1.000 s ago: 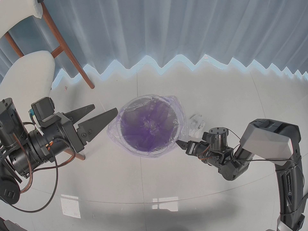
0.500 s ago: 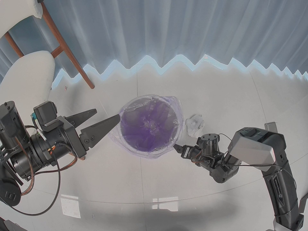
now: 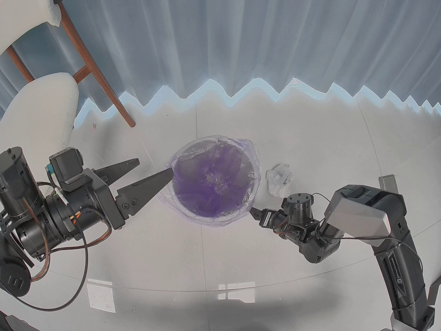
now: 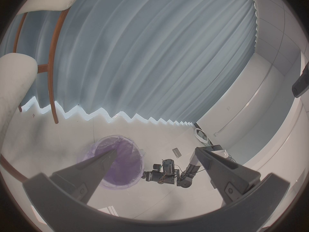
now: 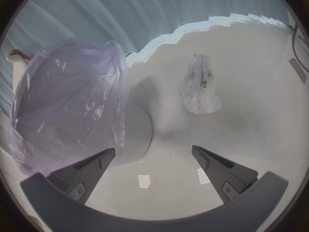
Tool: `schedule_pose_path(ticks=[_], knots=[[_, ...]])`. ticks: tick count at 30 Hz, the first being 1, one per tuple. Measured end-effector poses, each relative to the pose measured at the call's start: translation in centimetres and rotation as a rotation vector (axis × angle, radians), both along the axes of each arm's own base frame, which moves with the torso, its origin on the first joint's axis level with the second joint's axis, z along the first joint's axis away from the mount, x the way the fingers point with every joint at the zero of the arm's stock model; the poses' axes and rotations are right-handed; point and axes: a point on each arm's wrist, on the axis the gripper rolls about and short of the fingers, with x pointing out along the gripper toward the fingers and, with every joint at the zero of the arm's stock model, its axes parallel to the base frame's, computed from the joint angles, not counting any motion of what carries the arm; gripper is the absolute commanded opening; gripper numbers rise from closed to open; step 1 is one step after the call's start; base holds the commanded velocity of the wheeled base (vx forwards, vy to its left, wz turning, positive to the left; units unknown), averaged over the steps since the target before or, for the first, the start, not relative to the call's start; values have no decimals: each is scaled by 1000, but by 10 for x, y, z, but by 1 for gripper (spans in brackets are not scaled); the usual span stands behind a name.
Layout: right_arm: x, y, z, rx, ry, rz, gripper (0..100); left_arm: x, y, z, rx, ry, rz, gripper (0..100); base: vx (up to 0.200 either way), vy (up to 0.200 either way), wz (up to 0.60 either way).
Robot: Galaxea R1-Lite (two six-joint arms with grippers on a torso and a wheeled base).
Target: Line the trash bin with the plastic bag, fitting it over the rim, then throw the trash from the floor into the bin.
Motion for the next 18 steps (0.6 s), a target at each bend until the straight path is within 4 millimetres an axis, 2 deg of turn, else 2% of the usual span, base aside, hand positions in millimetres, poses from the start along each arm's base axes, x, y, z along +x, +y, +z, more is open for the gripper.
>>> schedule_pose_path(ticks=[6,14,18], knots=[[-11,-2,24,1,-9,3,100,0,1,-7,17,36,12,100,0,0,0],[-23,-5,71,13,-67,7,100,0,0,-40,117,221,58,100,0,0,0],[-29,-7,102,30,-124,7,100,3,-8,-57,159,286,35,100,0,0,0]])
